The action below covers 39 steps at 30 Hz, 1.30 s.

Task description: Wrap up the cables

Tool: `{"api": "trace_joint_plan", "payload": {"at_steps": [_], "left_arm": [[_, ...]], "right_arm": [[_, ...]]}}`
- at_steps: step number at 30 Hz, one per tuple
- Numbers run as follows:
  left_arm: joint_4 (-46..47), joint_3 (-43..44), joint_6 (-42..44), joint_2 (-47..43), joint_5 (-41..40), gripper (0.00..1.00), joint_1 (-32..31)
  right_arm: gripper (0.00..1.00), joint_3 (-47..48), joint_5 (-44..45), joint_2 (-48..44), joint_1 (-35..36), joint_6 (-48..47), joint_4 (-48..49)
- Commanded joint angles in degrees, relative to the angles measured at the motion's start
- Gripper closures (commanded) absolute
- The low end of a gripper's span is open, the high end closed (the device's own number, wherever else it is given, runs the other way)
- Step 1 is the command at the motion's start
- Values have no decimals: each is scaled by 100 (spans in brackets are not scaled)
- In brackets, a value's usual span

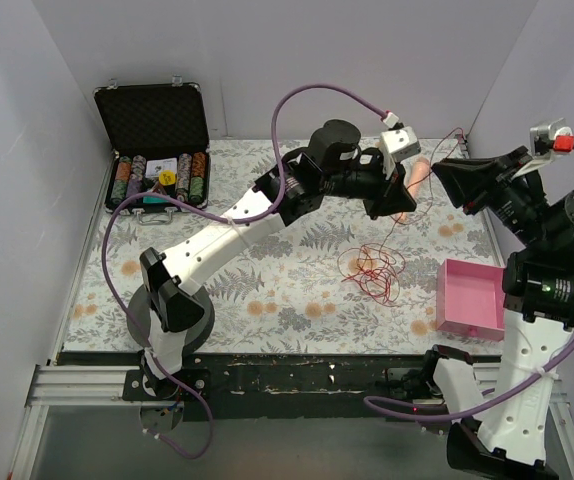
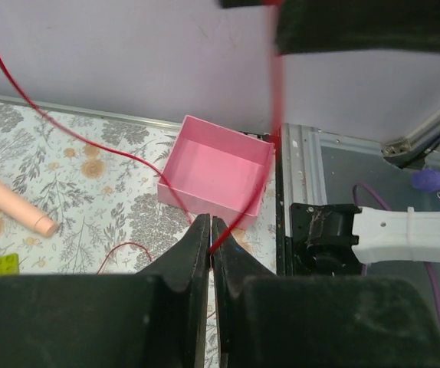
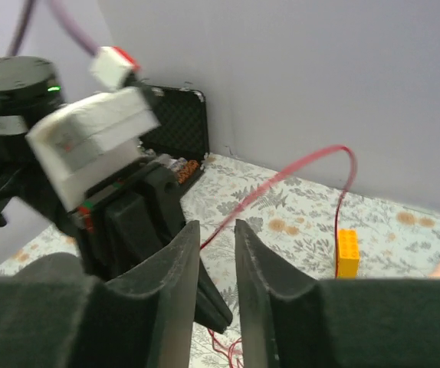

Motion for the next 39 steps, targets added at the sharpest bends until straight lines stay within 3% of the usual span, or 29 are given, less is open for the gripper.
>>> {"api": "trace_joint_plan", "payload": {"at_steps": [1,3,5,10,15,17,21,25,28,31,33,36,38,39], "left_arm": [[109,372,-403,-461,-989,100,-13],[109,547,-448,-487,-1508,100,-13],[83,688,-387,-487,-1896,100,-13],[-31,1031,-273,-443,-2538,100,-4],[-93,1558,-140,-426,-2653,100,4],[-137,1717,-166,-434,-2601,100,4],[-242,1910,-140,-496,-2521,100,4],[-321,1920,-122,-592,-2504,100,4],[-348,1963,-237,-584,-2337,100,4],[-322,2218,-342,-514,-2275,100,4],[-313,2376,-360,-514,-2380,100,4],[-365,2490,-421,-566,-2898,100,13],[-392,2526,-422,-645,-3249,100,4],[-392,2535,-404,-698,-3494,100,4]], "right_arm": [[47,65,1577,711,16,-766,-1875],[25,-241,1816,888,25,-1049,-2553],[15,-741,2045,732,95,-1155,-2680],[13,-1656,2196,117,324,-1357,-2583],[11,-2596,1520,-525,657,-1402,-1829],[11,-3009,1387,-815,894,-1306,-1276],[11,-3695,2211,-1211,1456,-1418,-29],[10,-3794,2178,-905,1826,-1612,729],[11,-4065,2257,-571,2063,-1394,1842],[19,-4347,2484,-53,2511,-1200,2697],[31,-4374,2704,324,2810,-1130,2892],[66,-4365,2802,896,2952,-674,3198],[98,-4522,2767,1160,2969,-375,3681],[99,-4610,2836,1266,2961,-199,3892]]}}
